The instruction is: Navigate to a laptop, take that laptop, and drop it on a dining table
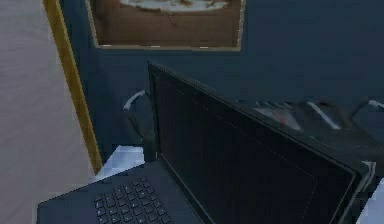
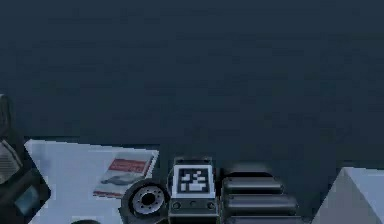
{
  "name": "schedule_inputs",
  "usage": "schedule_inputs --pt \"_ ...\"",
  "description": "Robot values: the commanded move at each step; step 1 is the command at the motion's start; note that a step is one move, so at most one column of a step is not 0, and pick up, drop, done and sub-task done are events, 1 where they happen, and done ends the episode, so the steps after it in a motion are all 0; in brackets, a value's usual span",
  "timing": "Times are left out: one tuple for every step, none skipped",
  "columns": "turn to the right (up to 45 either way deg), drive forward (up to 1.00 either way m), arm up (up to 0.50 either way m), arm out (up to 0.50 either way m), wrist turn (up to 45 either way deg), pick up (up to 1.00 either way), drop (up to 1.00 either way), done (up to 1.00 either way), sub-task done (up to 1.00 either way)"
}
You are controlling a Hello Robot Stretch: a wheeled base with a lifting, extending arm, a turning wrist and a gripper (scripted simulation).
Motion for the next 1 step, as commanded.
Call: schedule_inputs --pt "-45.0 0.0 0.0 0.0 0.0 0.0 0.0 0.0 0.0"
